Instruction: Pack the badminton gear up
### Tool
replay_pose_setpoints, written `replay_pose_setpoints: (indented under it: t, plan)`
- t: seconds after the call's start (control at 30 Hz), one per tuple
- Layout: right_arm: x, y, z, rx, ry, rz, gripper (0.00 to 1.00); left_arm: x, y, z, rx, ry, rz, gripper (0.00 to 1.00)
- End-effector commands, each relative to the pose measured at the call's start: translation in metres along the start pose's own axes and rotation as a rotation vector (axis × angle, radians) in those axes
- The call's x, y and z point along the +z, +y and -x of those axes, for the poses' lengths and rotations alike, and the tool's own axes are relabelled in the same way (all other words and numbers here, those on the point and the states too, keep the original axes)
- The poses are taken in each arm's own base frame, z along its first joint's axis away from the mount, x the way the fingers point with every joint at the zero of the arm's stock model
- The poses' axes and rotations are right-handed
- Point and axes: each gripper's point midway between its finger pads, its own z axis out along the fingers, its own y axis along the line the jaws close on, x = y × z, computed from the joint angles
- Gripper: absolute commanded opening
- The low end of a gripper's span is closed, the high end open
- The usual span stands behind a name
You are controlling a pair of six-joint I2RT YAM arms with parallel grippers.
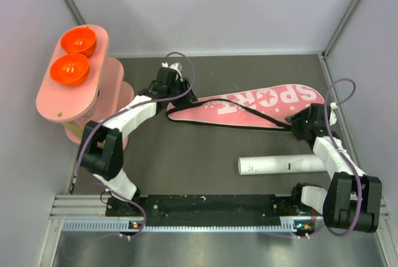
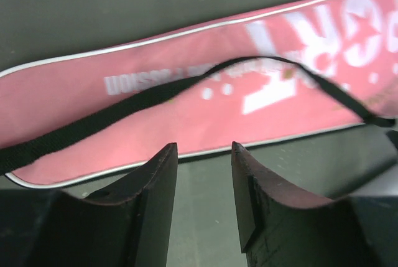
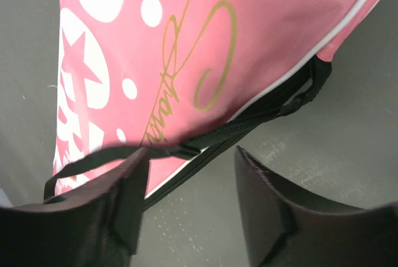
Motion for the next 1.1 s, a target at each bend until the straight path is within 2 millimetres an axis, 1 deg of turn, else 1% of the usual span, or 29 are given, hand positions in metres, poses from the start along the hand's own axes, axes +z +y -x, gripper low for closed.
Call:
replay_pose_setpoints:
  t: [0.0, 0.03, 0.07, 0.1, 0.13, 0.2, 0.23, 0.27, 0.3, 0.33, 0.4, 0.43, 0.47, 0.5, 0.53, 0.57, 0.6, 0.63, 0.67, 0.7, 0.73, 0.77, 0.8, 0.83, 0.87, 0.9, 0.97, 1.0, 1.07]
  plan:
    - [-0.018, 0.020, 0.006, -0.103, 0.005, 0.065, 0.61, -0.043, -0.050, 0.011, 0.092, -0.055, -0.177, 0.45]
    - [-0.024, 0.020, 0.007, -0.117, -0.002, 0.066, 0.61, -0.047, -0.053, 0.008, 0.102, -0.049, -0.193, 0.45]
    - [-0.029, 0.019, 0.008, -0.156, -0.008, 0.062, 0.62, -0.058, -0.063, 0.007, 0.125, -0.059, -0.225, 0.45]
    - [-0.035, 0.015, 0.011, -0.176, -0.018, 0.039, 0.67, -0.066, -0.070, 0.004, 0.133, -0.053, -0.258, 0.47]
    - [-0.046, 0.018, 0.016, -0.201, -0.046, 0.055, 0.70, -0.081, -0.077, 0.004, 0.144, -0.073, -0.288, 0.47]
    - [-0.061, 0.015, 0.027, -0.273, -0.089, 0.030, 0.76, -0.097, -0.089, -0.004, 0.178, -0.076, -0.355, 0.50]
    - [-0.067, 0.018, 0.030, -0.301, -0.103, 0.037, 0.77, -0.118, -0.103, 0.001, 0.208, -0.116, -0.423, 0.50]
    - [-0.077, 0.023, 0.033, -0.370, -0.123, 0.063, 0.80, -0.128, -0.112, -0.001, 0.236, -0.125, -0.475, 0.51]
    - [-0.087, 0.036, 0.039, -0.409, -0.139, 0.096, 0.80, -0.137, -0.118, -0.006, 0.255, -0.124, -0.521, 0.52]
    - [-0.094, 0.043, 0.033, -0.496, -0.122, 0.126, 0.81, -0.159, -0.132, -0.009, 0.293, -0.135, -0.609, 0.54]
    - [-0.114, 0.072, 0.021, -0.589, -0.099, 0.259, 0.87, -0.179, -0.142, -0.010, 0.334, -0.173, -0.681, 0.56]
    - [-0.124, 0.085, 0.002, -0.686, -0.063, 0.329, 0.90, -0.199, -0.148, -0.009, 0.361, -0.216, -0.718, 0.57]
    - [-0.135, 0.094, -0.004, -0.726, -0.063, 0.377, 0.92, -0.209, -0.151, -0.007, 0.377, -0.246, -0.734, 0.58]
    - [-0.148, 0.105, -0.009, -0.757, -0.066, 0.429, 0.98, -0.217, -0.151, -0.008, 0.386, -0.268, -0.740, 0.58]
    - [-0.156, 0.111, -0.015, -0.789, -0.053, 0.467, 0.99, -0.236, -0.153, -0.004, 0.407, -0.330, -0.751, 0.59]
    - [-0.169, 0.119, -0.028, -0.816, -0.012, 0.543, 0.99, -0.248, -0.155, -0.002, 0.419, -0.364, -0.758, 0.59]
    - [-0.187, 0.130, -0.026, -0.828, -0.031, 0.608, 0.99, -0.259, -0.156, 0.000, 0.433, -0.399, -0.763, 0.59]
    - [-0.199, 0.136, -0.025, -0.830, -0.039, 0.645, 0.99, -0.283, -0.158, 0.002, 0.462, -0.466, -0.782, 0.59]
    - [-0.212, 0.140, -0.024, -0.839, -0.044, 0.684, 0.99, -0.296, -0.158, 0.005, 0.475, -0.514, -0.781, 0.59]
    - [-0.241, 0.151, -0.015, -0.842, -0.109, 0.748, 0.99, -0.311, -0.159, 0.008, 0.490, -0.563, -0.783, 0.60]
    - [-0.254, 0.155, -0.008, -0.855, -0.156, 0.771, 0.99, -0.340, -0.159, 0.010, 0.528, -0.654, -0.792, 0.60]
    - [-0.278, 0.163, 0.002, -0.860, -0.217, 0.813, 0.99, -0.354, -0.156, 0.016, 0.533, -0.721, -0.766, 0.61]
    - [-0.303, 0.163, 0.010, -0.863, -0.291, 0.857, 0.99, -0.383, -0.154, 0.016, 0.551, -0.804, -0.767, 0.63]
    - [-0.318, 0.164, 0.019, -0.872, -0.357, 0.868, 0.99, -0.397, -0.151, 0.019, 0.578, -0.865, -0.741, 0.64]
    - [-0.344, 0.167, 0.029, -0.871, -0.436, 0.904, 0.99, -0.415, -0.145, 0.027, 0.566, -0.943, -0.698, 0.67]
    - [-0.368, 0.162, 0.038, -0.862, -0.520, 0.934, 0.99, -0.439, -0.140, 0.026, 0.574, -1.011, -0.686, 0.68]
    - [-0.402, 0.157, 0.058, -0.843, -0.676, 0.952, 0.99, -0.467, -0.132, 0.029, 0.594, -1.114, -0.643, 0.70]
    - [-0.414, 0.153, 0.064, -0.842, -0.729, 0.948, 0.99, -0.486, -0.126, 0.027, 0.605, -1.183, -0.621, 0.71]
    - [-0.441, 0.145, 0.077, -0.816, -0.819, 0.953, 0.99, -0.507, -0.122, 0.026, 0.615, -1.247, -0.610, 0.72]
